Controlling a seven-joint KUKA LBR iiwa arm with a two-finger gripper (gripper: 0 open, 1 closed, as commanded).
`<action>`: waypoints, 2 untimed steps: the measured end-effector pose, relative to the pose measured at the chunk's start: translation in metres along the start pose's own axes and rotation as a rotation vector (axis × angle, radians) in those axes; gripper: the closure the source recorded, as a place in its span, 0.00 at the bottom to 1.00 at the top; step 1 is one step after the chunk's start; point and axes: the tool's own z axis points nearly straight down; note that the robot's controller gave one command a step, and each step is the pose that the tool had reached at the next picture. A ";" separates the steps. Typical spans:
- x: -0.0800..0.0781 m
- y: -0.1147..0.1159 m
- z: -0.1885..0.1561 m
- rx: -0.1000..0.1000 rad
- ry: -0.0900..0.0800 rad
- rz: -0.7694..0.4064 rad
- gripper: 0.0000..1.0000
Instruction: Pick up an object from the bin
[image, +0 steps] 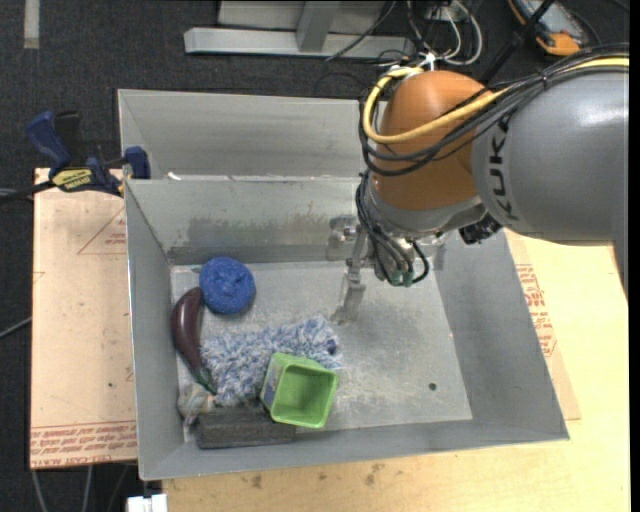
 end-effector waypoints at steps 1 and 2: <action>0.035 0.004 0.055 0.002 0.011 -0.019 0.00; 0.051 0.027 0.092 0.002 0.010 -0.239 0.00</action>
Offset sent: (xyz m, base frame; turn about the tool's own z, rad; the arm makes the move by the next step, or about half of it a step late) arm -0.0500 0.0372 -0.0968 -0.2436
